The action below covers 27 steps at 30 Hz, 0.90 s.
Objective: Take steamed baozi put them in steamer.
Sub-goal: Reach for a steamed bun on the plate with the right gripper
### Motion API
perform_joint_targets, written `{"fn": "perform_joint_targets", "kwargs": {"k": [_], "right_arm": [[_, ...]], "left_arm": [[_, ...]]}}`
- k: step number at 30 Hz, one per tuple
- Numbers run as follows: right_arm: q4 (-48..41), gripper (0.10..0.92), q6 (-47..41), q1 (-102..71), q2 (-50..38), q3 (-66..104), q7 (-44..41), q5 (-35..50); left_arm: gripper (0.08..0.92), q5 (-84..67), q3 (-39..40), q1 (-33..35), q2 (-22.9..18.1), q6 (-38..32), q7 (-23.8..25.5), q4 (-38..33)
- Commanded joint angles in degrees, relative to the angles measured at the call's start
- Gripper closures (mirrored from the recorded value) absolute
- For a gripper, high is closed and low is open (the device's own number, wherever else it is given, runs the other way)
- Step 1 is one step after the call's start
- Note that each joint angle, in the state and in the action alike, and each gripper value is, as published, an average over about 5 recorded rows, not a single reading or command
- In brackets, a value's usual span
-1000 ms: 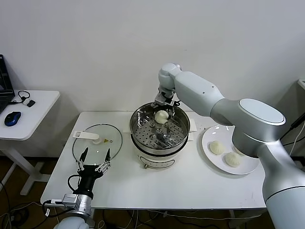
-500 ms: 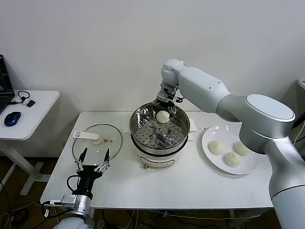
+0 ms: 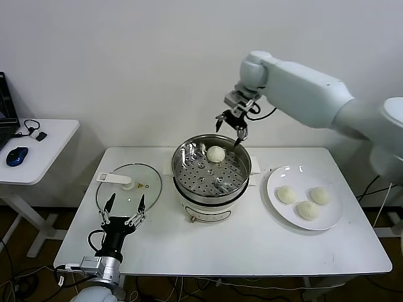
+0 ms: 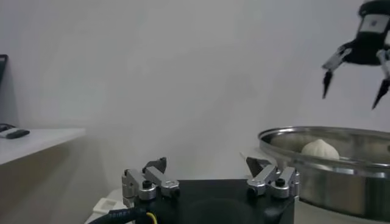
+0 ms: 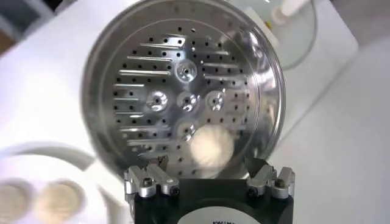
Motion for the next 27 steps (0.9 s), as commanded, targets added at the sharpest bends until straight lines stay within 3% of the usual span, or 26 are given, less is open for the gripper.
{"fn": "perform_joint_targets", "kwargs": {"k": [1, 11, 27], "right_arm": [[3.07, 0.203, -9.32, 3.69, -13.64, -5.26, -1.27, 9.26], [2.89, 0.203, -12.25, -8.93, -21.42, 2.2, -0.88, 2.15], [-3.52, 0.203, -14.15, -20.34, -16.55, 8.91, 3.49, -4.81]], "left_arm": [[0.177, 0.37, 0.08, 0.12, 0.15, 0.21, 0.11, -0.93], [0.177, 0.14, 0.04, -0.07, 0.42, 0.06, 0.03, -0.64], [0.177, 0.58, 0.83, -0.15, 0.19, 0.34, 0.02, -0.48]]}}
